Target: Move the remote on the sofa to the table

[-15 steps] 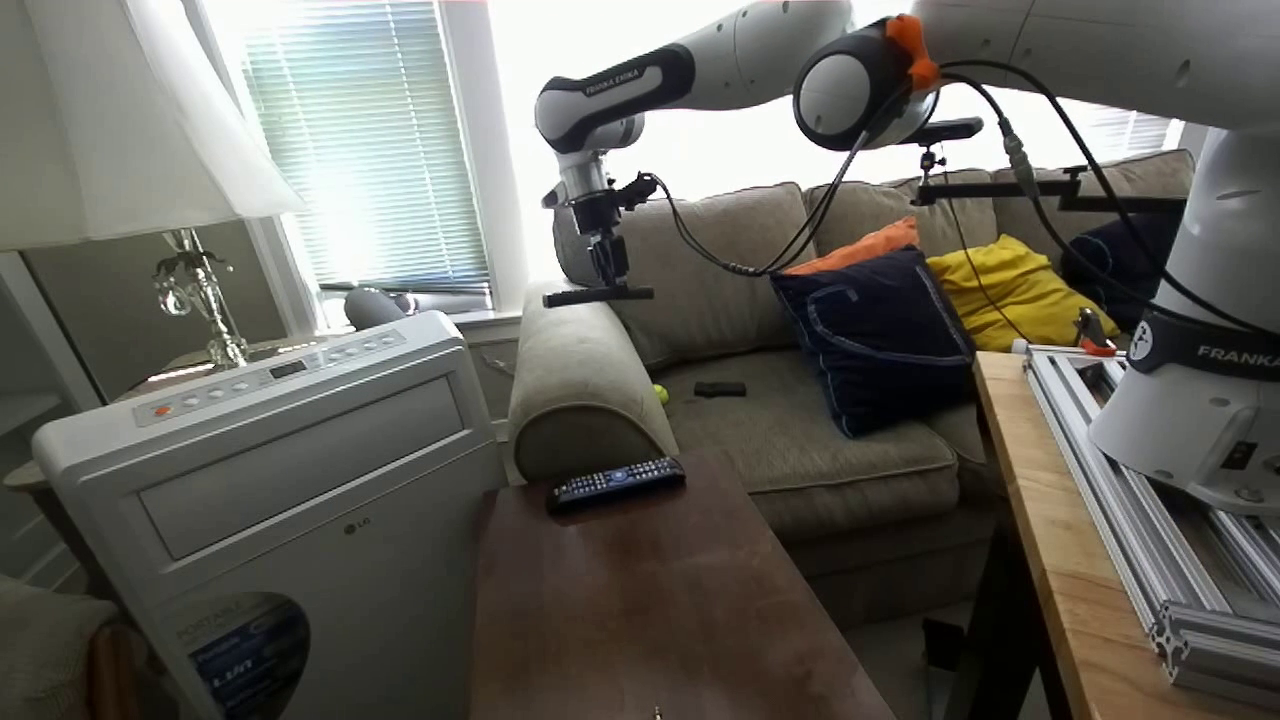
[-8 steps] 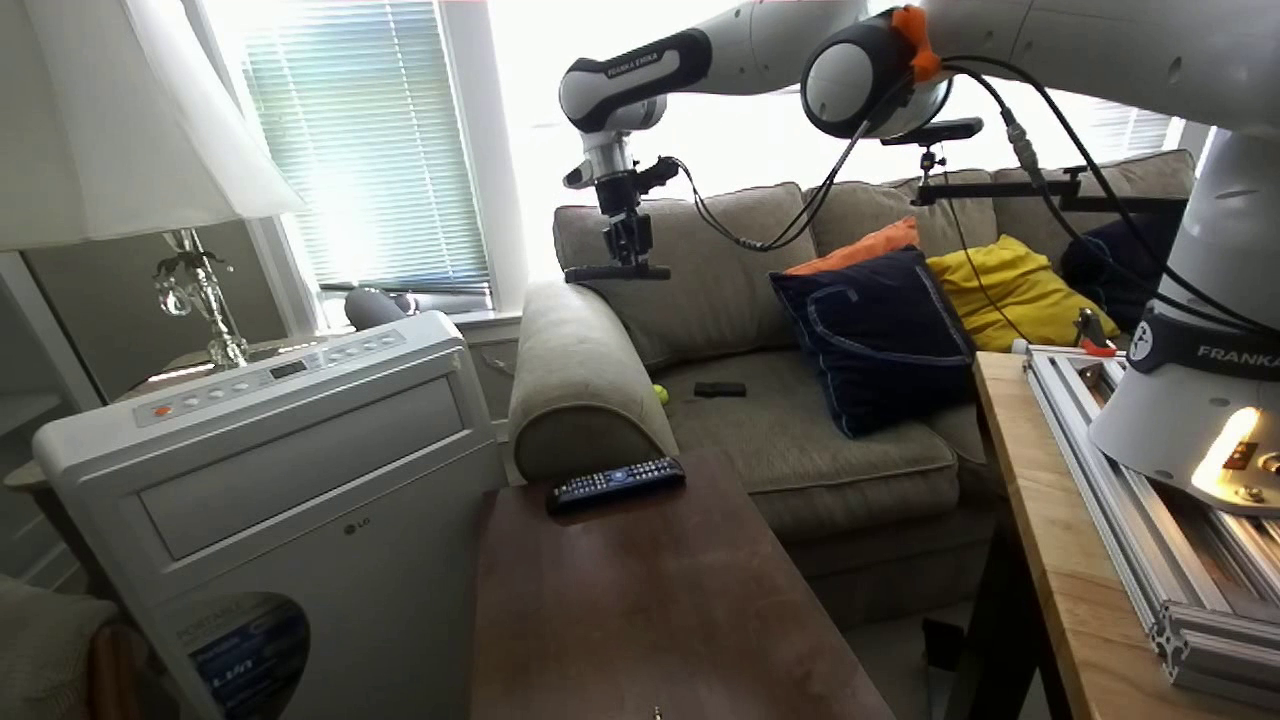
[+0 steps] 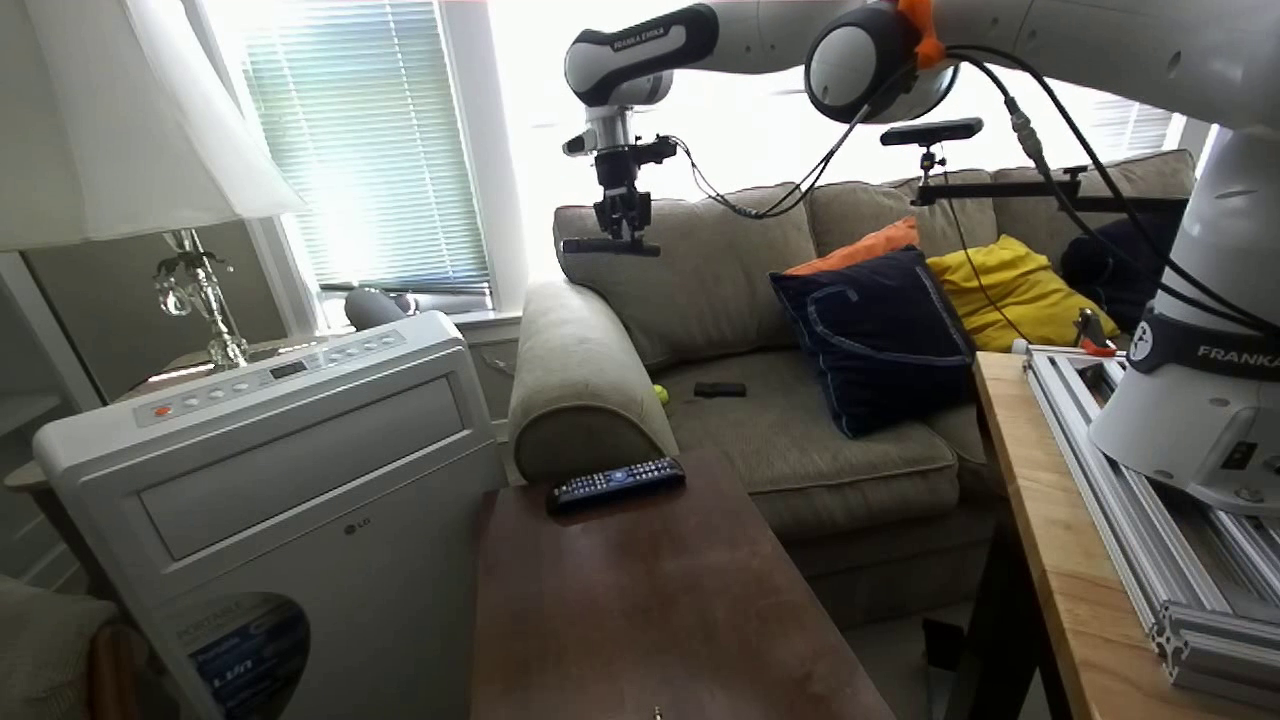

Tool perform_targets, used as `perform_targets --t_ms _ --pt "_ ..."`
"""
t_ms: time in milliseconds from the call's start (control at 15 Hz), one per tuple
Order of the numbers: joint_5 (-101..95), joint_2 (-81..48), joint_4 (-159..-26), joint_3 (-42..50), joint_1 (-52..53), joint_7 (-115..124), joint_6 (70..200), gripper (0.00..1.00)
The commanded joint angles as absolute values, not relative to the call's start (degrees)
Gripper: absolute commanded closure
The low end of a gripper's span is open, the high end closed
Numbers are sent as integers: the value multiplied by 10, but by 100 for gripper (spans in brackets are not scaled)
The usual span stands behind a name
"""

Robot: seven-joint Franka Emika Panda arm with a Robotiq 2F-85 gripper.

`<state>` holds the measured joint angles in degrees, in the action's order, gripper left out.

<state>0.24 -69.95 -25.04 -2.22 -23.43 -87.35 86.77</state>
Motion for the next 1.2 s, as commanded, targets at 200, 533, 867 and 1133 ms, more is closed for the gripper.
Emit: perform_targets --t_ms 200,533,867,1133 --pt "45 -671 -265 -35 -235 -809 802 72" --pt "55 -684 -254 -36 -230 -779 780 47" --pt "59 -684 -254 -40 -230 -768 771 47" --pt "79 -679 -253 -42 -242 -670 800 72"
